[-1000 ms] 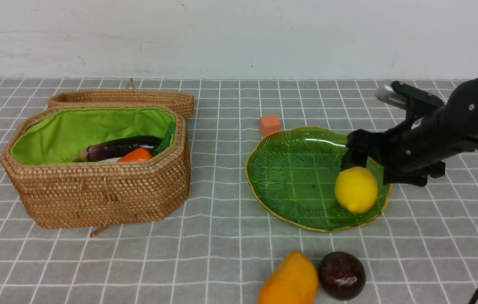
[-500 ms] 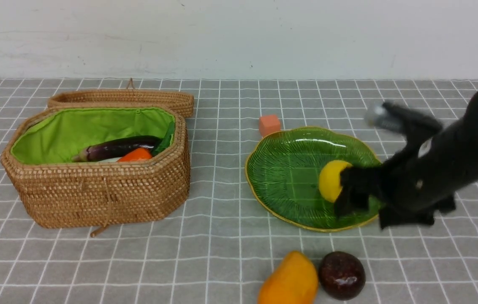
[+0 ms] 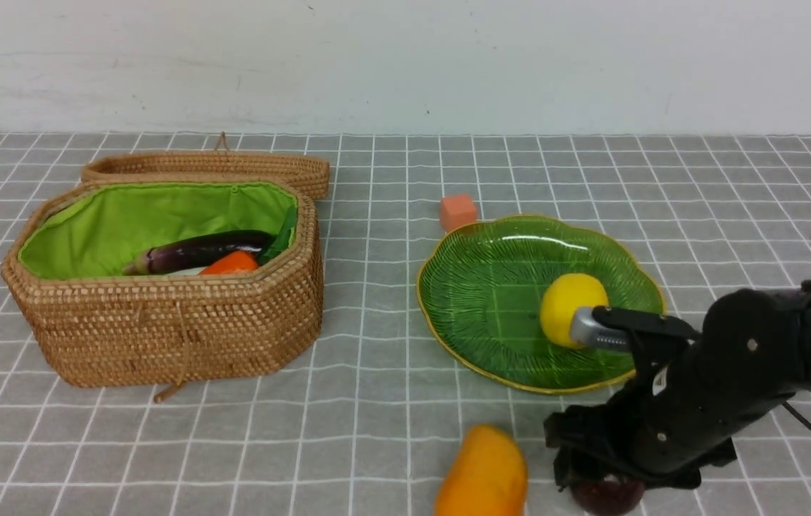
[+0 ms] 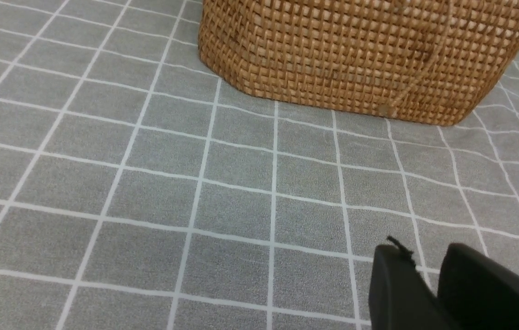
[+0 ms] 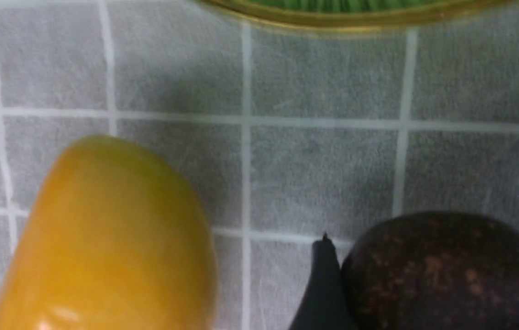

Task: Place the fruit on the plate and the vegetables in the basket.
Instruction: Use the right arm to grab a mangosteen and put it into the right plate

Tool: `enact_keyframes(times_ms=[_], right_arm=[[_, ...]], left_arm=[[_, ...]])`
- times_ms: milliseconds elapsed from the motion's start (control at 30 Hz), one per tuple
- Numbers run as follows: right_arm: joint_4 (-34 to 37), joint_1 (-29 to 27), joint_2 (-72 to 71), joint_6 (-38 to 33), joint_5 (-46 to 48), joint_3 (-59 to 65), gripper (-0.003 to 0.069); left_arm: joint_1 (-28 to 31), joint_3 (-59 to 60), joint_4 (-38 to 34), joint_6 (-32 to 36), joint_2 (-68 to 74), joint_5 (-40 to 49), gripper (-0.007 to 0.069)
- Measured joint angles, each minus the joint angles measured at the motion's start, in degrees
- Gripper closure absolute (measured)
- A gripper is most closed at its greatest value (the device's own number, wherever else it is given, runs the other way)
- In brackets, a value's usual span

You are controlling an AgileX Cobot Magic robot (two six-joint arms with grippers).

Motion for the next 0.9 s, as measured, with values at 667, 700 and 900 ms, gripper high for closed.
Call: enact_keyframes(times_ms=[667,700,900], right_arm=[[-6.38,-4.45,-2.78,-3.9,1.79,-20.5,0.016],[-6.58,-4.53,-1.6,-3.9,0.75,-21.86,0.016],[-4.29,-4.53,9.16,-3.9,-3.06,-29.94,0.016]], left_arm=[[0.0,0.0,0.0,0.05,0.0,0.05,0.0459],[0.0,0.0,0.0,0.05,0.0,0.05,0.0458],[0.0,0.0,0.0,0.05,0.0,0.05,0.0448]])
